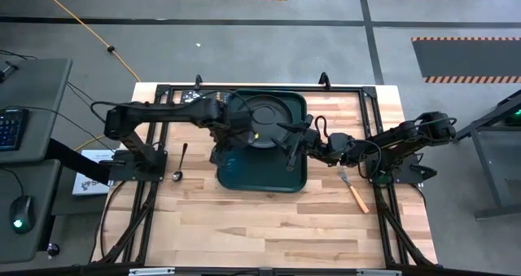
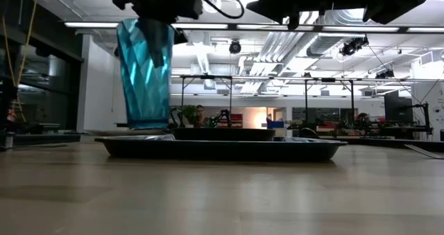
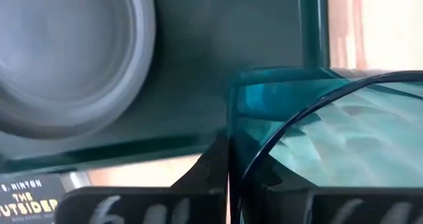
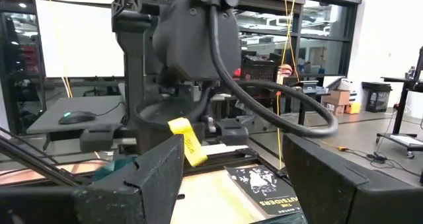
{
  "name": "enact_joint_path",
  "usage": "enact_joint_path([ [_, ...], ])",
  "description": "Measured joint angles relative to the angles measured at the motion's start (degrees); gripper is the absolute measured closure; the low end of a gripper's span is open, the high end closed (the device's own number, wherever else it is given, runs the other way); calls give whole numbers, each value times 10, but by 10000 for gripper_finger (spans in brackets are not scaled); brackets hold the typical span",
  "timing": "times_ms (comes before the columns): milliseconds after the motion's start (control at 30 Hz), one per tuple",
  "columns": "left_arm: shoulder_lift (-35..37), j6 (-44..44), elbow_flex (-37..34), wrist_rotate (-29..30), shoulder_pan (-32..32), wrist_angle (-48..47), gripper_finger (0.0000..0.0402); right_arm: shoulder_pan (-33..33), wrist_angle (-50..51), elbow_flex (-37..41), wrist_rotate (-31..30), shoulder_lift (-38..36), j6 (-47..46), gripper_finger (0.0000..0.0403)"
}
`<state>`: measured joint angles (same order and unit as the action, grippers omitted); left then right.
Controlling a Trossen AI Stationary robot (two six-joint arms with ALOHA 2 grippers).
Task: Pick and place plate/cup/fork/spoon on tray
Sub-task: Put the blue cup on the top left of the black serving tray
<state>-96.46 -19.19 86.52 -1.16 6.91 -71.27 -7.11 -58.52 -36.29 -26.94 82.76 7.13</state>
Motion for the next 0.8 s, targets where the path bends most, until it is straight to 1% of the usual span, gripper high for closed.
enact_joint_path([
  [333, -56, -10, 0, -1, 1, 9, 398, 0, -5, 0, 0, 0, -2, 155],
  [500, -63, -11, 0, -1, 1, 9, 396, 0, -5, 0, 1, 0, -2, 155],
  [633, -63, -10, 0, -1, 1, 9, 382, 0, -5, 0, 1, 0, -2, 155],
  [800, -63, -10, 0, -1, 1, 9, 349, 0, -5, 0, 1, 0, -2, 155],
])
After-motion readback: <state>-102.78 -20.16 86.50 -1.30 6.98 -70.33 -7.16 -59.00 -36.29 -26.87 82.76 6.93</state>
